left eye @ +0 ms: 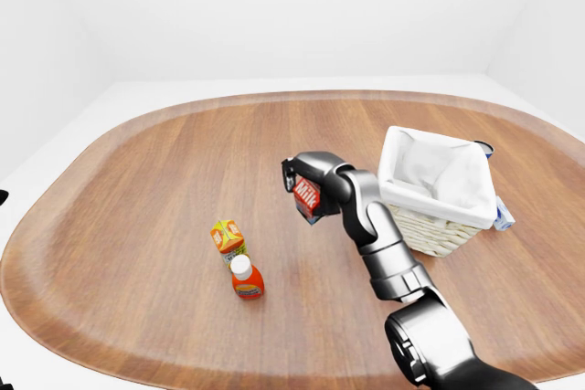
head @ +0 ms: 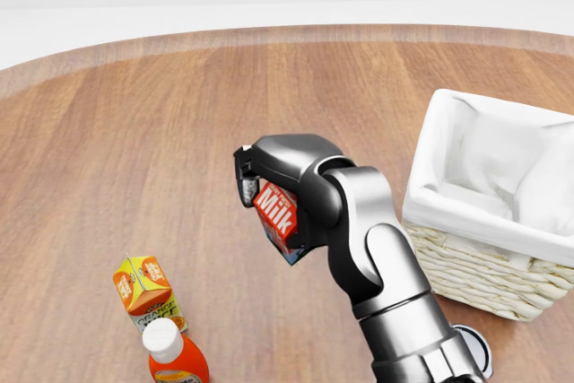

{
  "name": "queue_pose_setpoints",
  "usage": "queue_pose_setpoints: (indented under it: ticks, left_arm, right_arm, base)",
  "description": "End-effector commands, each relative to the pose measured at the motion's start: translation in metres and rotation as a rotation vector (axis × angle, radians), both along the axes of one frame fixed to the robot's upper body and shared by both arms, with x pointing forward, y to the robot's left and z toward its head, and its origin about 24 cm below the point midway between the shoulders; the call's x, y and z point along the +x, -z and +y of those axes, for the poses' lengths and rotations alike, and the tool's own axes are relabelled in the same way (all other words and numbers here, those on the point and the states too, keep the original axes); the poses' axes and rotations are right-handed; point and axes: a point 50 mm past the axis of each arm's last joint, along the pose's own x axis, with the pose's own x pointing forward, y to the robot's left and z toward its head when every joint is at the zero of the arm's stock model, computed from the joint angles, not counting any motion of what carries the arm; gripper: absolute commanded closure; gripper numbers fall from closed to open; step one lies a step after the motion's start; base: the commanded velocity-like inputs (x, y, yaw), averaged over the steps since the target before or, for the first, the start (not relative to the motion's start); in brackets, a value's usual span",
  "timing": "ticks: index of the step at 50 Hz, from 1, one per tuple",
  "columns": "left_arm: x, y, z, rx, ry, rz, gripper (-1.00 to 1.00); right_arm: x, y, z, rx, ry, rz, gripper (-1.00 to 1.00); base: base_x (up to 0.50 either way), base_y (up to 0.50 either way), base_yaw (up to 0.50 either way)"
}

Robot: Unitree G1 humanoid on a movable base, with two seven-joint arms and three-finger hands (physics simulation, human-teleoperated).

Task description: Pick the milk and place it in the basket.

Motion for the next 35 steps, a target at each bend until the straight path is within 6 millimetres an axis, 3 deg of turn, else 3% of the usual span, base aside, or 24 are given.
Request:
queue_pose_setpoints:
  ticks: [1,20,35]
  left_arm:
    - [0.000,0.000,0.000,-0.001,-0.001,0.002,-1.00]
    - [0.000,0.000,0.000,-0.005,-0.003,0.009,-1.00]
    - [0.000,0.000,0.000,-0.005,-0.003,0.009,-1.00]
  right_arm:
    - [0.004,-0.042,-0.001,0.031,-0.004,-0.135,1.00]
    - [0.011,-0.097,-0.001,0.027,-0.007,-0.286,1.00]
    - [0.014,-0.119,-0.007,0.016,0.011,-0.346,1.00]
  base:
    - [0.00,0.00,0.00]
    - [0.00,0.00,0.00]
    - [0.00,0.00,0.00]
